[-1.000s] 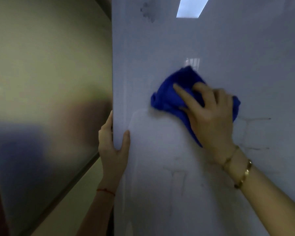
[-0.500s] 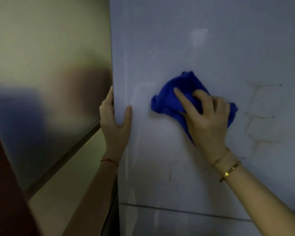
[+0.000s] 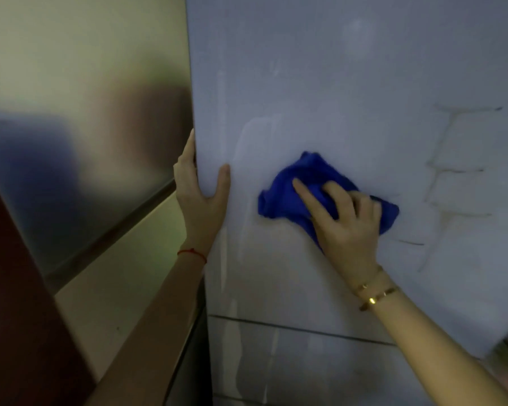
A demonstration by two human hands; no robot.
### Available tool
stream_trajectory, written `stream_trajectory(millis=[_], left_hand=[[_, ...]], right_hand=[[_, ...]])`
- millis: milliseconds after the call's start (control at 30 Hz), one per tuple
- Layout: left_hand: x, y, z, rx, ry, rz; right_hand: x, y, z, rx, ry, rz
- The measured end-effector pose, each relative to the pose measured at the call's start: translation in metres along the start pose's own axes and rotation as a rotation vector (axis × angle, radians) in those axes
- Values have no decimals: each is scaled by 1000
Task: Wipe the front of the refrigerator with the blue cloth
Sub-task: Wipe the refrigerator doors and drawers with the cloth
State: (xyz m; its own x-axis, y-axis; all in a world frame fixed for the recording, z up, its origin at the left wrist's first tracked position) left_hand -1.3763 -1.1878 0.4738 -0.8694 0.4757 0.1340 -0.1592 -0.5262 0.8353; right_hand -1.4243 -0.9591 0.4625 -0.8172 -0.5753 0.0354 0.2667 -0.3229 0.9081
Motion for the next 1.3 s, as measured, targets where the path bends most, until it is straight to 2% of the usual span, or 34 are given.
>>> stream_trajectory(millis=[67, 167, 233, 367, 433, 500, 633, 700, 767, 833, 900, 933, 1000, 1067, 1133, 1200, 1300], left_hand=[[-1, 0, 0, -9, 9, 0], [-2, -1, 3, 5, 15, 2], [-1, -1, 3, -11, 5, -1], [-1, -2, -1, -41, 5, 7], [0, -2, -3, -51, 8, 3], [1, -2, -3, -58, 8, 1], [0, -1, -3, -45, 5, -18], [1, -1, -5, -52, -17, -30], [2, 0, -8, -69, -43, -41], [3, -1, -11, -71, -55, -43], [4, -1, -13, -77, -64, -41], [4, -1, -13, -79, -71, -40], [4, 0, -13, -80, -96, -46], [5, 1, -13, -81, -124, -63], [6, 1, -12, -84, -145, -79], [5, 1, -11, -79, -139, -74], [4, 2, -10, -65, -122, -60]], right_hand=[[0, -8, -9, 47, 3, -21], [1, -54, -33, -132, 55, -128], [0, -52, -21, -138, 60, -127], [-5, 16, 17, 68, -20, 20], [1, 55, 36, 246, -3, 92], [6, 74, 33, 312, 35, 121], [9, 29, -13, -7, 69, -23], [4, 21, 1, -39, 63, -46], [1, 43, 29, 74, 33, -5], [0, 80, 58, 272, 39, 74], [3, 106, 68, 451, 74, 131], [5, 111, 62, 485, 88, 143], [9, 102, 36, 432, 108, 108], [11, 79, 16, 300, 90, 36], [8, 68, 24, 245, 66, -5], [3, 79, 48, 304, 45, 29], [0, 125, 83, 539, 59, 157]])
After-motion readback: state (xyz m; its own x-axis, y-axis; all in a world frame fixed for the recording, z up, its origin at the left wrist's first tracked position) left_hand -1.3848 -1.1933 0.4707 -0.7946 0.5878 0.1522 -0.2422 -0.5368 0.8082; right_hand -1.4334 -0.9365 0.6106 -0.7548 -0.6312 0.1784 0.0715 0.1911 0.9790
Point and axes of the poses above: each hand's wrist, its own y-axis towards the middle knuckle, its own x-axis out of the palm, z = x × y, the point moved 8 cm from there along y, towards the middle knuckle, and after that the axes turned 2 degrees about -z, right-handed, at the moved point
